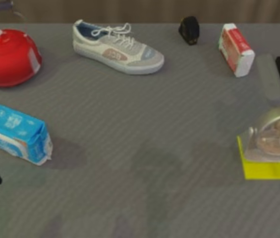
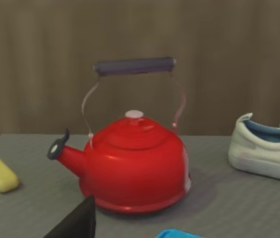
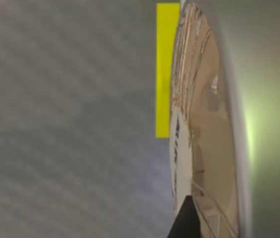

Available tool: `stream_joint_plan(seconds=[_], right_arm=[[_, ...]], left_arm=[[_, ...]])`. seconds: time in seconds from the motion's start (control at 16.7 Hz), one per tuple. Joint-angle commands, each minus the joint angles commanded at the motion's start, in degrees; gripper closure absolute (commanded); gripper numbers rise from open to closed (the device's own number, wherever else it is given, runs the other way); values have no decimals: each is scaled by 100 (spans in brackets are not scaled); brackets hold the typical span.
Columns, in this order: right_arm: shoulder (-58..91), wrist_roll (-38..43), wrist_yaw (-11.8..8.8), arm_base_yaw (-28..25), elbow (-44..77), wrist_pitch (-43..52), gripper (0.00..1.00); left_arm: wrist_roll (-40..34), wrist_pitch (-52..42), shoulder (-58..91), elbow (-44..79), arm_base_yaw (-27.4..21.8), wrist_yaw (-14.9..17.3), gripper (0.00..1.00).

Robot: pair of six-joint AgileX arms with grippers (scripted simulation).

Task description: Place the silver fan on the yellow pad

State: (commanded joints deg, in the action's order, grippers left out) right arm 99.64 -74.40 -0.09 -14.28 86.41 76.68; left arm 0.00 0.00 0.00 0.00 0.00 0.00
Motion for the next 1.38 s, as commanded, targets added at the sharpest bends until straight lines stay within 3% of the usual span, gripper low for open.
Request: stream_joint_plan(seconds=[0.48,1.26,1.38], right_arm=[[62,-27,4,19,-496,-546,100],[62,-27,4,19,-496,-546,2],[62,-27,4,19,-496,-546,0]], left_arm=[[0,0,0,0,0,0,0],[0,0,0,0,0,0,0],[0,0,0,0,0,0,0]])
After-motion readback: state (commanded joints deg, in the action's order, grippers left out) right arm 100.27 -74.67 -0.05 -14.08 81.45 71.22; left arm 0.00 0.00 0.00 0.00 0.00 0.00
